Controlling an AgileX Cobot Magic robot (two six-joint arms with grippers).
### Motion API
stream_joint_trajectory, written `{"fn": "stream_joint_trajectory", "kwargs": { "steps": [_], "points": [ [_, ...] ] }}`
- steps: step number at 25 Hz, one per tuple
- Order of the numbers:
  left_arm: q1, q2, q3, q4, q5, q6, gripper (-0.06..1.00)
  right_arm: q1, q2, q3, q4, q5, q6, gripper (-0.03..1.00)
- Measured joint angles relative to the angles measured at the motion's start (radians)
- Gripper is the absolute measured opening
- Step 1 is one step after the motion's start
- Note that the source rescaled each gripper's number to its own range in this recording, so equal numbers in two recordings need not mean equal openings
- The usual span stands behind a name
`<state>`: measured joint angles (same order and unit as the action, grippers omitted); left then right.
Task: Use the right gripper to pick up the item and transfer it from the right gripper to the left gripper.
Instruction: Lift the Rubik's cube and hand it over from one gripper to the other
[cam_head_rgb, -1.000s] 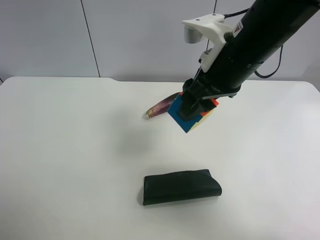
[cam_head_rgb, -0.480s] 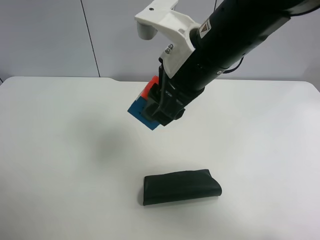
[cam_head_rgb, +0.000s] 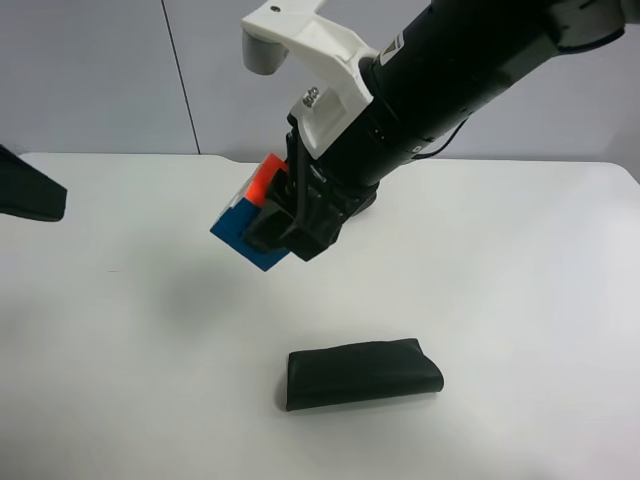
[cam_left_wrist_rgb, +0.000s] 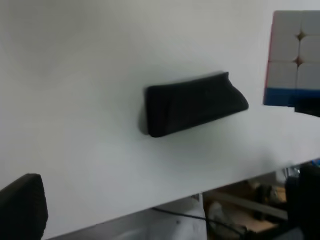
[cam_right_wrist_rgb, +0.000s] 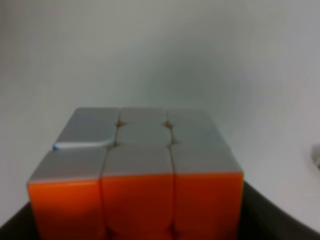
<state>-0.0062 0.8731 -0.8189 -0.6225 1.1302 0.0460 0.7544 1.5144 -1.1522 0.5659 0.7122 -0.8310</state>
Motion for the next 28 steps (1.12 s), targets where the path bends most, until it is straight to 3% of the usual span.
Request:
{"fn": "stream_joint_trajectory", "kwargs": {
  "steps": [6,13,21,28],
  "points": [
    [-0.043,0.149,-0.026,-0.031,0.002,0.027,1.00,0.000,0.012,0.000,0.081,-0.018,-0.077,0.00],
    [-0.043,0.252,-0.026,-0.157,0.002,0.115,1.00,0.000,0.012,0.001,0.153,-0.022,-0.148,0.00],
    [-0.043,0.332,-0.026,-0.278,-0.010,0.185,1.00,0.075,0.055,0.001,0.145,-0.059,-0.183,0.00],
    [-0.043,0.362,-0.026,-0.285,-0.008,0.200,1.00,0.108,0.056,0.001,0.122,-0.136,-0.187,0.00]
  ]
}}
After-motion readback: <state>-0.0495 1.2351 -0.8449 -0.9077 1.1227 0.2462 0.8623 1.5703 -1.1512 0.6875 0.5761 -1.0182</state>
